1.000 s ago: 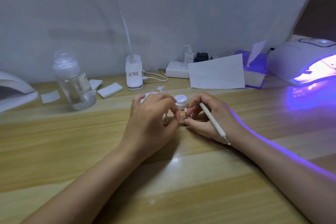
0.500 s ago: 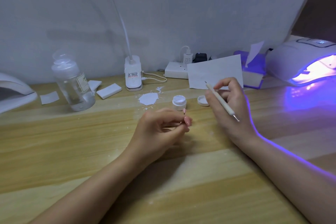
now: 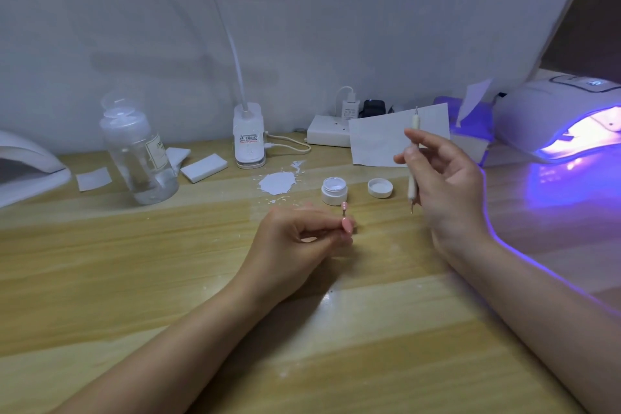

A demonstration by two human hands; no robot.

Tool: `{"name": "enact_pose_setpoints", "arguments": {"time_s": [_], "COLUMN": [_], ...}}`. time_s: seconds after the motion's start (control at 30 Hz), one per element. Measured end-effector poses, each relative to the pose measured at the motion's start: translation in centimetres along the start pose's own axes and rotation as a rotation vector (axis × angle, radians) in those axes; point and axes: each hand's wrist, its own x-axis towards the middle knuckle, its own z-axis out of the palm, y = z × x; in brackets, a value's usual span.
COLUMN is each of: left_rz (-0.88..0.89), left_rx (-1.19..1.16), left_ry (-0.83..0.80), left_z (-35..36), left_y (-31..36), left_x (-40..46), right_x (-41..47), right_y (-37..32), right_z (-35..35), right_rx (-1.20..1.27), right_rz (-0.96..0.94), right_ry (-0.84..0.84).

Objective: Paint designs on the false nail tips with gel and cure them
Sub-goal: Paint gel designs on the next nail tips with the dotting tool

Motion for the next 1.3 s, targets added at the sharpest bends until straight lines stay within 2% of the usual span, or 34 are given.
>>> {"name": "enact_pose_setpoints", "arguments": {"time_s": [0.17, 0.27, 0.37, 0.57, 0.83, 1.3], "left_rz": [-0.050, -0.038, -0.030, -0.026, -0.021, 0.014], "left_rx": [0.057, 0.098, 0.126, 0.142, 0.142, 0.185], "left_ry": [0.020, 0.012, -0.005, 0.010, 0.017, 0.013], "left_z": [0.3, 0.2, 0.2, 0.2, 0.1, 0.2], "left_y": [0.0, 0.0, -0.1, -0.2, -0.4, -0.3], "left_x": [0.0, 0.2, 0.2, 0.1, 0.2, 0.2], "right_x": [1.1, 1.9, 2.3, 3.0, 2.2, 2.6], "right_y": [-1.0, -0.9, 0.0, 0.9, 3.4, 4.6], "right_z": [-0.2, 0.4, 1.3, 4.5, 4.8, 5.1], "right_rx": [0.086, 0.166, 0.067, 0.036, -0.321, -0.389], "right_rz": [0.007, 0.150, 0.215, 0.169, -0.015, -0.119], "right_ry": [0.052, 0.050, 0.030, 0.060, -0.002, -0.106]}}
